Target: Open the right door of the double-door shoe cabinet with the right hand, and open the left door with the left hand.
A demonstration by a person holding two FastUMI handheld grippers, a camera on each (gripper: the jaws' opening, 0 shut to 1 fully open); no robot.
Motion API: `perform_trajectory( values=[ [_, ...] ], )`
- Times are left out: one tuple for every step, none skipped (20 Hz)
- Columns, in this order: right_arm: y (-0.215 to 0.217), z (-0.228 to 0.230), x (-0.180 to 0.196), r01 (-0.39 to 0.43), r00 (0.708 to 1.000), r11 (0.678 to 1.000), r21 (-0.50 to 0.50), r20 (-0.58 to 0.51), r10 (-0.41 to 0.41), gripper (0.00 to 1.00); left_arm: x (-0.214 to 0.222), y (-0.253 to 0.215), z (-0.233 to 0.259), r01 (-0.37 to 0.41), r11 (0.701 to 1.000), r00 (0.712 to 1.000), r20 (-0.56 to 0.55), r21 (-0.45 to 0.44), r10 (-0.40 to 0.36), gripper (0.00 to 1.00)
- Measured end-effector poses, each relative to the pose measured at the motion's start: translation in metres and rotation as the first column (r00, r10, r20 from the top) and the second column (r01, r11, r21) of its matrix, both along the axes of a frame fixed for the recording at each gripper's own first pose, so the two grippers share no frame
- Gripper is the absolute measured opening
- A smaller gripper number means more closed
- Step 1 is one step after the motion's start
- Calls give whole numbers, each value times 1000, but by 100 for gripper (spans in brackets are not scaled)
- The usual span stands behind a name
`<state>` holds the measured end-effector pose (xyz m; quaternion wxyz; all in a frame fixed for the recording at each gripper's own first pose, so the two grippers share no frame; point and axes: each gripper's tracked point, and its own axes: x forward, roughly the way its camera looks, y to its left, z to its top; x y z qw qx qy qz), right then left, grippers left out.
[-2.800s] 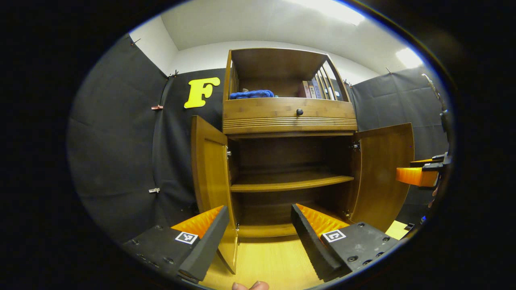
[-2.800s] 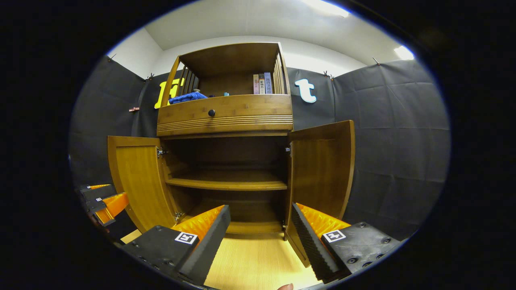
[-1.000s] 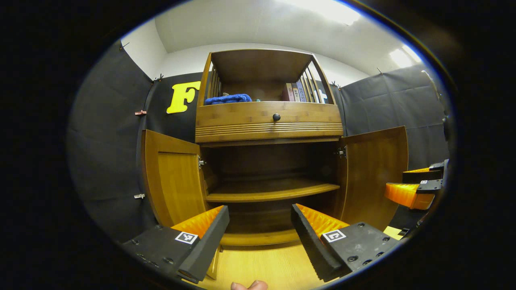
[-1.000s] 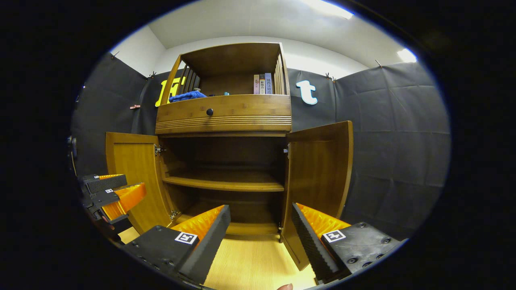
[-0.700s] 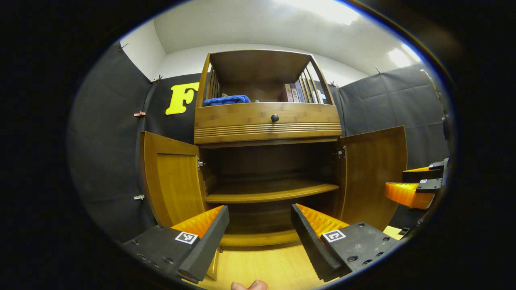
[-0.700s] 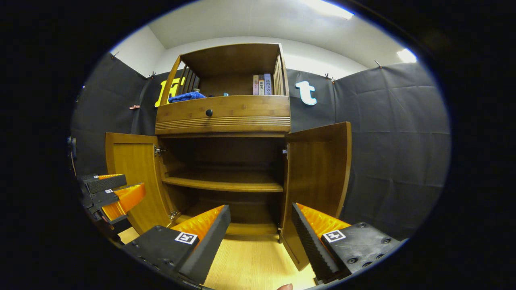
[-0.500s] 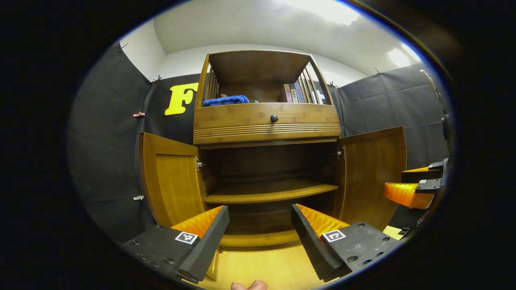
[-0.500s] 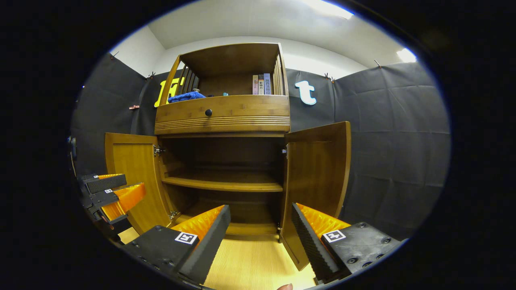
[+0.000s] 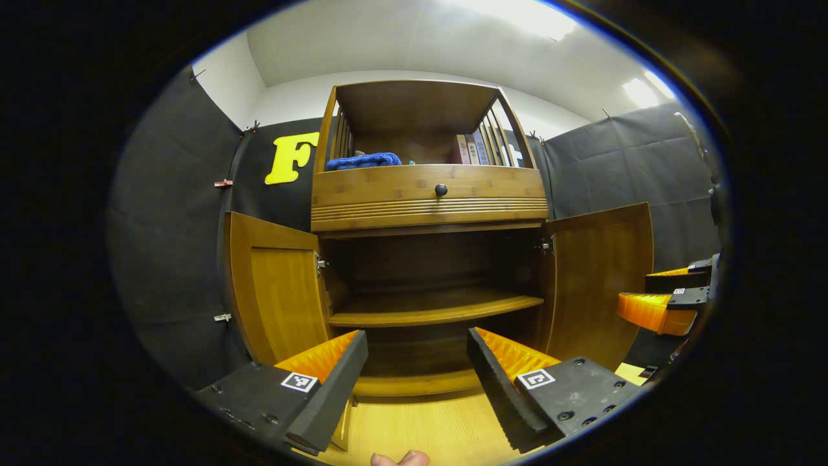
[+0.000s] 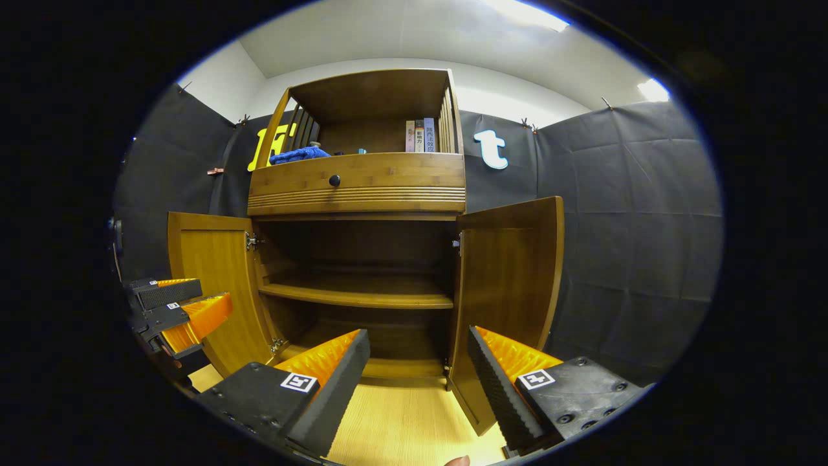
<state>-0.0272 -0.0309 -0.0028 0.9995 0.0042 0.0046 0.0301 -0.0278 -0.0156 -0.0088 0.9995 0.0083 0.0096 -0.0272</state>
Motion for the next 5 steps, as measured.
perform_trajectory(
  values=[
    [0,0,0,2,1000,1000,-1,1,-2,100,0,1,0,-1,1000,1000,2,3,1,99],
    [0,0,1,3,1000,1000,-3,0,-3,96,0,2,0,-5,1000,1000,1,6,5,99],
    [-1,0,1,4,1000,1000,-1,-1,-4,100,1,3,-1,-8,1000,1000,0,6,8,100],
    [-1,-1,0,4,1000,1000,3,-4,-4,96,1,4,-1,-10,1000,1000,-3,4,10,99],
    [0,0,0,2,1000,1000,8,-4,-2,96,1,5,-2,-15,1000,1000,-4,2,15,99]
  ],
)
